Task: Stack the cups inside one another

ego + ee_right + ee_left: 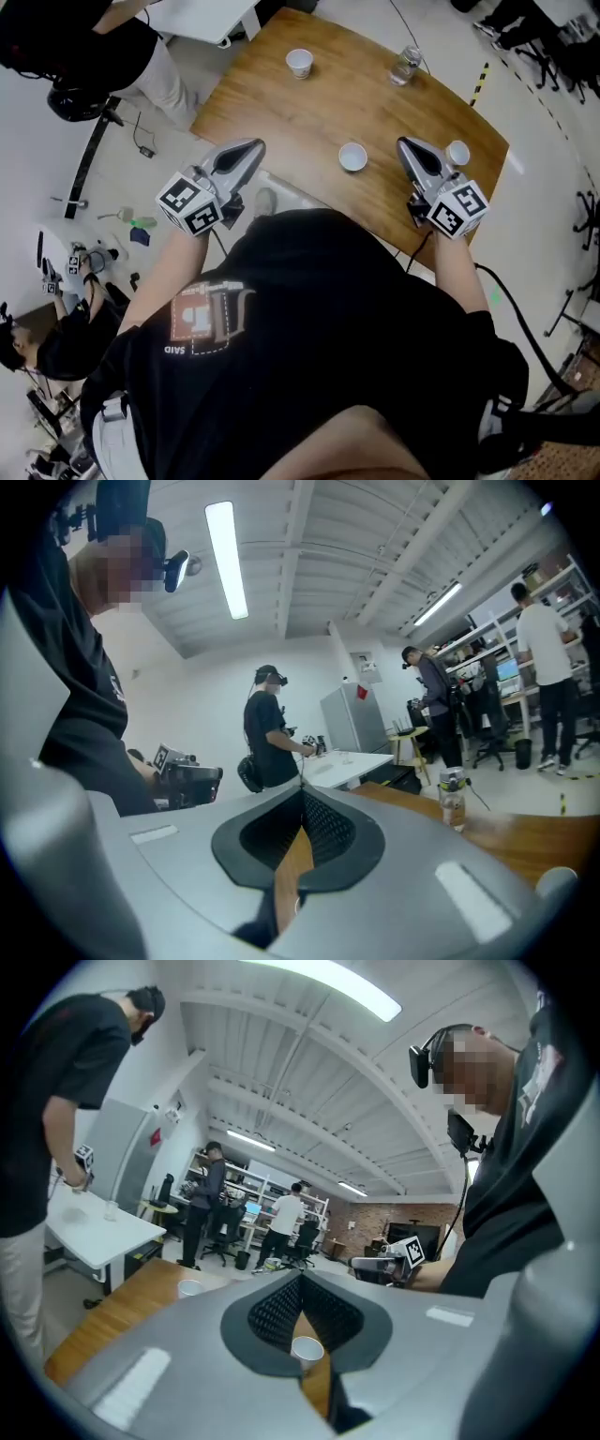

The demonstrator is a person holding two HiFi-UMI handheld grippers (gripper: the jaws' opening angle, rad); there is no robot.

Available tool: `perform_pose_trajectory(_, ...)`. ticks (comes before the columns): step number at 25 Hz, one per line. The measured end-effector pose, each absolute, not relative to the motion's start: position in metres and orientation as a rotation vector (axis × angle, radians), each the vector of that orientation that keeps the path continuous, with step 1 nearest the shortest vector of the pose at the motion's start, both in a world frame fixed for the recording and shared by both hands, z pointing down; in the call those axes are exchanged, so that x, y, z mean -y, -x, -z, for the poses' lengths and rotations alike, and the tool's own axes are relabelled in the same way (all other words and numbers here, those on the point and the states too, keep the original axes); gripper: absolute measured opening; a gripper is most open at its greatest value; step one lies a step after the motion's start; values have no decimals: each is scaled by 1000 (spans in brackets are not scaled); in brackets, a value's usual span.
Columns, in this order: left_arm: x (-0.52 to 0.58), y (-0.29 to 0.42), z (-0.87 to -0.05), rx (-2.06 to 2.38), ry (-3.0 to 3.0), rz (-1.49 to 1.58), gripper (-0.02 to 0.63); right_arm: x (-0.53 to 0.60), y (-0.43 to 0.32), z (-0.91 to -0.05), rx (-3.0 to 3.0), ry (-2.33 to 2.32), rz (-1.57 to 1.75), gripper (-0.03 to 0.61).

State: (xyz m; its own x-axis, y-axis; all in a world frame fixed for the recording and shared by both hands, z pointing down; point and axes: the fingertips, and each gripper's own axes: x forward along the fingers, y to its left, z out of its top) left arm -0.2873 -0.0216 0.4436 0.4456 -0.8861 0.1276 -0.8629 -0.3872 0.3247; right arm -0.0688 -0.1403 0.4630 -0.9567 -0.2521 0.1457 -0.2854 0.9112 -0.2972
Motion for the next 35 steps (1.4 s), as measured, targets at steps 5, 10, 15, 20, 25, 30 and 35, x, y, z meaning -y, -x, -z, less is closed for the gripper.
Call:
perform_pose_trajectory(5, 78, 312, -467, 1142, -2518, 95, 2, 161, 72, -461, 2915, -870, -544, 17)
perform_pose_trajectory(10, 119, 319, -466, 866, -2624, 57, 2, 162, 54, -450, 2845, -1297, -636, 31)
perform_pose_trajectory(15, 143, 297, -457, 798, -2658, 69, 2, 155, 36, -450, 2802, -1357, -599, 35)
perform_pose_trajectory(20, 150, 279, -466, 793, -2644, 66, 2, 152, 13, -462, 2776, -1375, -599, 32)
perform_pose_trajectory(25, 162, 240, -502, 753, -2572, -219, 2, 154, -13, -462, 2787, -1325, -592, 32)
perform_pose_trajectory(30, 173, 187, -559, 613, -2439, -568, 24, 157, -42, -470, 2783, -1324, -629, 32)
perform_pose_trajectory(35, 147, 147, -645, 436, -2239, -946, 149, 142, -63, -490, 2761, -1350, -675, 32)
